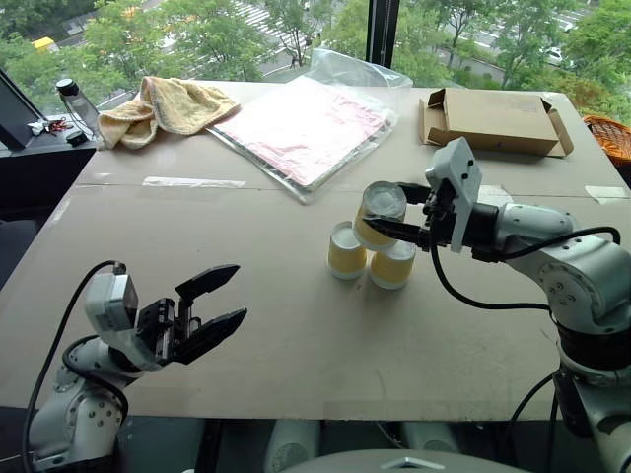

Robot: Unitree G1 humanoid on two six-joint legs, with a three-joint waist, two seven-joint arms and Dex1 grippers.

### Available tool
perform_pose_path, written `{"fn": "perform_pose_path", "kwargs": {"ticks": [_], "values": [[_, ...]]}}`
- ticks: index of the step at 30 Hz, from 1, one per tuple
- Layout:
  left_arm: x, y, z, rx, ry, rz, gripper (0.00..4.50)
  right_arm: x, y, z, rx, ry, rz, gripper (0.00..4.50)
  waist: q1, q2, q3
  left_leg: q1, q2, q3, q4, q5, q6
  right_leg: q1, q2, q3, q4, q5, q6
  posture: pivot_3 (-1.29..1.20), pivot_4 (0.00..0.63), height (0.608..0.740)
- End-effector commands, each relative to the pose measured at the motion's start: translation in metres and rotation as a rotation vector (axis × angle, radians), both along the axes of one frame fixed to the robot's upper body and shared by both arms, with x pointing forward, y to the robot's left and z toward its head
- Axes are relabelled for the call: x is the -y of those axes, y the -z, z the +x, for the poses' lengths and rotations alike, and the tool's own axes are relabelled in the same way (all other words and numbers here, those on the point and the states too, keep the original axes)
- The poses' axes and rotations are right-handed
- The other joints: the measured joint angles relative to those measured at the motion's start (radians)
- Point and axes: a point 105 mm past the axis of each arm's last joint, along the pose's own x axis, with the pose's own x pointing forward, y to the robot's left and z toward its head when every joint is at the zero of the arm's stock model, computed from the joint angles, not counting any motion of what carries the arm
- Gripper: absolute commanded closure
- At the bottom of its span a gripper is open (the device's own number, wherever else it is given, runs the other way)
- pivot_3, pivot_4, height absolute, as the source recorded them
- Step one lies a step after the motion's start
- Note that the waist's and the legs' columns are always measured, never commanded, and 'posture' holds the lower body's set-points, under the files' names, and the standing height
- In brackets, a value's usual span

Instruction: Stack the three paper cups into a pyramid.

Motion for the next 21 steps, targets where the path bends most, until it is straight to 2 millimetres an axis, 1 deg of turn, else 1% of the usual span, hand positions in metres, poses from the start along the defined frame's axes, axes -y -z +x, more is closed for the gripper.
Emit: {"fn": "perform_pose_path", "kwargs": {"ticks": [1, 3, 5, 10, 15, 21], "values": [[-0.012, -0.01, 0.0, 0.037, -0.001, -0.003, 0.0, 0.001, -0.015, -0.004, 0.027, 0.027, -0.001, 2.35, -0.001, 0.0, 0.0, 0.0, 0.0, 0.0, 0.0, 0.0, 0.0, 0.0, 0.0, 0.0, 0.0, 0.0, 0.0, 0.0, 0.15, 0.74], [-0.012, -0.01, 0.001, 0.037, 0.002, -0.003, 0.0, 0.001, -0.021, -0.002, 0.031, 0.04, 0.008, 2.35, -0.001, 0.0, 0.0, 0.0, 0.0, 0.0, 0.0, 0.0, 0.0, 0.0, 0.0, 0.0, 0.0, 0.0, 0.001, 0.0, 0.15, 0.74], [-0.011, -0.01, 0.001, 0.04, 0.008, -0.006, 0.0, 0.0, -0.022, -0.005, 0.033, 0.028, -0.004, 2.35, -0.002, 0.0, 0.0, 0.0, 0.0, 0.0, 0.0, 0.0, 0.0, 0.0, 0.0, 0.0, 0.0, 0.001, 0.002, 0.0, 0.15, 0.74], [-0.011, -0.008, 0.0, 0.033, 0.012, -0.016, 0.0, -0.002, -0.017, -0.01, 0.018, 0.007, -0.04, 2.35, -0.002, 0.0, 0.0, -0.001, 0.0, 0.0, -0.001, 0.0, 0.0, 0.0, 0.0, 0.0, 0.0, 0.001, 0.002, 0.0, 0.15, 0.74], [-0.011, -0.007, -0.003, 0.027, 0.015, -0.019, 0.0, -0.005, -0.017, -0.013, 0.012, -0.005, -0.039, 2.35, -0.003, 0.0, 0.0, 0.0, 0.0, 0.0, -0.001, 0.0, 0.0, 0.0, 0.0, 0.0, 0.0, 0.001, 0.002, 0.0, 0.15, 0.74], [-0.012, -0.011, -0.002, 0.034, 0.01, -0.022, 0.0, -0.012, -0.013, -0.017, -0.006, -0.032, -0.039, 2.35, -0.003, 0.0, 0.0, 0.0, 0.0, 0.0, -0.001, 0.0, 0.0, 0.0, 0.0, 0.0, 0.0, 0.001, 0.002, 0.0, 0.15, 0.74]]}}
